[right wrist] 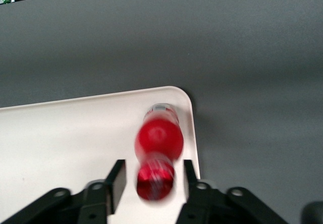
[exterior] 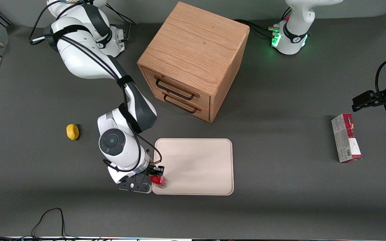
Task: Place coke bottle on tray
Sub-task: 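Lower the bottle onto the tray and open the right gripper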
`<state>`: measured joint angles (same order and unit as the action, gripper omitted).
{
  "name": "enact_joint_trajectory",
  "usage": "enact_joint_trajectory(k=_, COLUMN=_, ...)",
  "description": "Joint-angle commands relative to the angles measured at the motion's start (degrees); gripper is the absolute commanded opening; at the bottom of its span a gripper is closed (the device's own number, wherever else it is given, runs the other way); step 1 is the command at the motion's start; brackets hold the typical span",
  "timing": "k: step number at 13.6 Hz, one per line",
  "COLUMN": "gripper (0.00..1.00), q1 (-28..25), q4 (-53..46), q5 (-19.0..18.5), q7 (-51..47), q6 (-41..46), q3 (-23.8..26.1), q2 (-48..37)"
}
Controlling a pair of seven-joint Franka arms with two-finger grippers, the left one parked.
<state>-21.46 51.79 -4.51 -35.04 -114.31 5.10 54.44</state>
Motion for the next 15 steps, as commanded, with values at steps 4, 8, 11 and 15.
enact_joint_trajectory(k=4, gripper=1.00, q1=-0.51, q4=-2.22, q5=-1.56, q7=-1.26, q6=1.11, q3=-0.27, q2=0.76)
enact_joint_trajectory(k=8, gripper=1.00, q1=-0.42, q4=-2.22, q5=-1.56, q7=-1.26, q6=1.28, q3=-0.36, q2=0.49)
enact_joint_trajectory(k=11, gripper=1.00, q1=-0.42, q4=-2.14, q5=-1.56, q7=-1.26, q6=1.28, q3=-0.44, q2=0.40)
enact_joint_trajectory(k=15, gripper=1.00, q1=-0.34, q4=-2.22, q5=-1.56, q7=-1.08, q6=3.38, q3=-0.62, q2=0.14)
